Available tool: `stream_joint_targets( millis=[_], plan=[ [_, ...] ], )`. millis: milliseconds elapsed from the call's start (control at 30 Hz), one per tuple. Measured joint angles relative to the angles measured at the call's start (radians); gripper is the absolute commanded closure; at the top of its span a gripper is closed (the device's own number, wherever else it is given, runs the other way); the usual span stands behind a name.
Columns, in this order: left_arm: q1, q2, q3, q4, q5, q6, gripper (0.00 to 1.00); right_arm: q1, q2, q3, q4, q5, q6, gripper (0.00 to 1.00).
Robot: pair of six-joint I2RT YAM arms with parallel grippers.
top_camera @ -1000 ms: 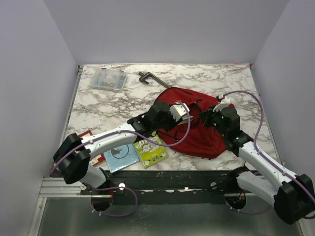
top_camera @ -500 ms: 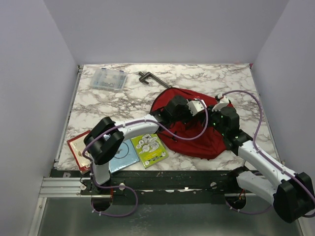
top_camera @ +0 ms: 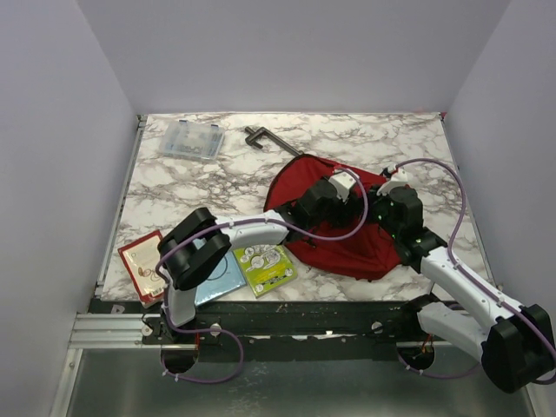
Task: Pack the student bag
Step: Place the stationery in the student bag, then zip the student bag at the center of the board.
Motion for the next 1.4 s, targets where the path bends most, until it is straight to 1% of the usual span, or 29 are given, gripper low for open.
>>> stream_joint_targets(
  millis=[200, 433, 533, 600, 700, 800, 867, 900, 967, 1000, 1067, 1133, 1167, 1233, 1300, 1400],
  plan=[
    [0.042, -0.094, 0.005, -0.122, 0.07, -0.142, 0.24, 0.008, 0.0, 0.016, -0.029, 0.014, -0.021, 0.99],
    [0.106, -0.261, -0.028, -0.212, 0.163, -0.254, 0.25, 0.01, 0.0, 0.024, -0.059, 0.018, -0.037, 0.99],
    [0.202, -0.285, -0.028, -0.248, 0.222, -0.354, 0.25, 0.01, -0.001, 0.03, -0.074, 0.017, -0.039, 0.99],
    [0.262, -0.26, -0.019, -0.269, 0.25, -0.394, 0.25, 0.01, -0.001, 0.03, -0.082, 0.017, -0.038, 0.99],
    [0.334, -0.141, 0.054, -0.316, 0.3, -0.433, 0.25, 0.01, 0.0, 0.031, -0.086, 0.013, -0.036, 0.99],
    [0.338, -0.026, 0.124, -0.356, 0.353, -0.439, 0.25, 0.01, 0.001, 0.032, -0.087, 0.012, -0.035, 0.99],
    [0.327, 0.046, 0.177, -0.397, 0.386, -0.439, 0.28, 0.01, 0.008, 0.035, -0.089, 0.012, -0.035, 0.99],
    [0.325, 0.07, 0.2, -0.415, 0.401, -0.439, 0.3, 0.01, 0.014, 0.042, -0.095, 0.012, -0.035, 0.99],
    [0.32, 0.098, 0.227, -0.438, 0.423, -0.438, 0.41, 0.01, 0.026, 0.056, -0.109, 0.012, -0.035, 0.99],
    [0.317, 0.105, 0.234, -0.45, 0.432, -0.439, 0.51, 0.01, 0.03, 0.06, -0.114, 0.012, -0.035, 0.99],
    [0.316, 0.107, 0.239, -0.465, 0.45, -0.439, 0.66, 0.01, 0.033, 0.063, -0.124, 0.012, -0.035, 0.99],
    [0.315, 0.112, 0.253, -0.478, 0.476, -0.441, 0.76, 0.01, 0.033, 0.063, -0.132, 0.012, -0.035, 0.98],
    [0.315, 0.115, 0.261, -0.48, 0.489, -0.44, 0.83, 0.01, 0.034, 0.063, -0.135, 0.012, -0.035, 0.96],
    [0.316, 0.119, 0.272, -0.484, 0.516, -0.444, 0.96, 0.01, 0.038, 0.064, -0.14, 0.012, -0.032, 0.87],
    [0.317, 0.122, 0.285, -0.49, 0.552, -0.454, 1.0, 0.01, 0.051, 0.066, -0.147, 0.012, -0.026, 0.8],
    [0.314, 0.122, 0.303, -0.489, 0.61, -0.476, 1.0, 0.01, 0.09, 0.077, -0.158, -0.009, -0.01, 0.69]
  ],
)
